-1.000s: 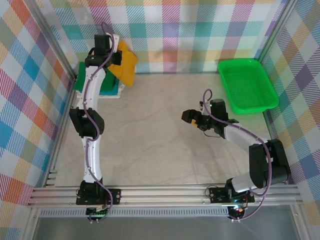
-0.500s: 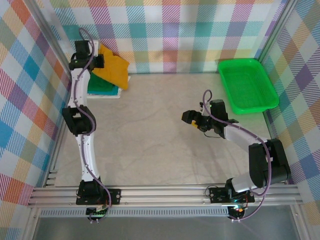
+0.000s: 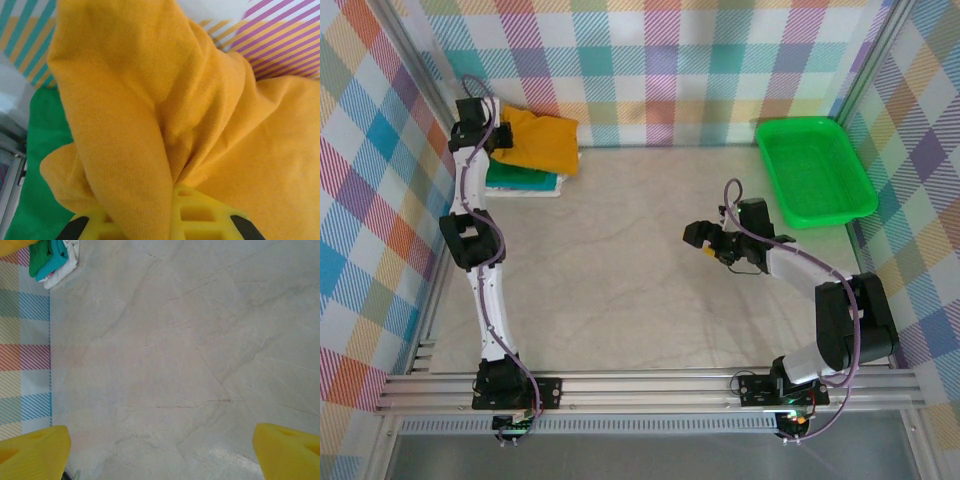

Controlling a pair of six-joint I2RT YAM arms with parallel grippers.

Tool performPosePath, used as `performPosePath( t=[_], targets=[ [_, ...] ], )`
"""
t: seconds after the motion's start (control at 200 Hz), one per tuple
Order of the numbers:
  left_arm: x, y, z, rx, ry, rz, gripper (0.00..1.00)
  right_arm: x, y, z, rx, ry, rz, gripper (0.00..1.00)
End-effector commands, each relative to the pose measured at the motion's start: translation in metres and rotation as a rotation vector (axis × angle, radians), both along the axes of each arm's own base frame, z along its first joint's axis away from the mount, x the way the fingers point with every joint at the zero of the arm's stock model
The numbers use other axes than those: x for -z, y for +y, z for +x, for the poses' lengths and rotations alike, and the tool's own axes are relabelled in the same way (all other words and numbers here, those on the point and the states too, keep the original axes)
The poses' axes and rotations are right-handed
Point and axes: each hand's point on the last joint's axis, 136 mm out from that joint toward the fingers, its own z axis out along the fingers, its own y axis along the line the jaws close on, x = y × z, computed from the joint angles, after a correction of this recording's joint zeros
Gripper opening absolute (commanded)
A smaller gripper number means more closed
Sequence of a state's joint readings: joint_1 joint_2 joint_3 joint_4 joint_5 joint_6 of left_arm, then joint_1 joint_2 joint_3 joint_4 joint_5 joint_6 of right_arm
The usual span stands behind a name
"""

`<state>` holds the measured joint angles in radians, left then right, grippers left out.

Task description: Fold and stack the t-shirts

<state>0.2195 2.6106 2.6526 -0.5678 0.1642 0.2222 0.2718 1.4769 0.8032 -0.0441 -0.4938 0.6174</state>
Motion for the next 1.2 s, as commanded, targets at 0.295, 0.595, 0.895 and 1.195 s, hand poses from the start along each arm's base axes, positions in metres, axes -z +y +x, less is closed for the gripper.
performPosePath(
  t=[0.295,0.595,0.895,1.195],
  targets=[
    [-0.039,0.072,-0.007,-0.209,-0.057,0.274,0.56,-0.040,0.005,0.008,-0.031,-0.091,0.005,0.95],
    [-0.156,0.051,-0.051,-0.281,-0.196,0.077,1.00,-0.082,-0.001,0.017,-0.021,-0.228,-0.035,0.96],
    [-0.216,0.005,-0.170,-0.366,-0.377,-0.067,1.00,-0.118,-0.076,0.031,0.205,-0.576,-0.443,1.00],
    [-0.074,-0.090,-0.311,-0.307,-0.396,-0.219,1.00,-0.102,-0.148,0.023,0.432,-0.718,-0.788,1.00]
  ],
)
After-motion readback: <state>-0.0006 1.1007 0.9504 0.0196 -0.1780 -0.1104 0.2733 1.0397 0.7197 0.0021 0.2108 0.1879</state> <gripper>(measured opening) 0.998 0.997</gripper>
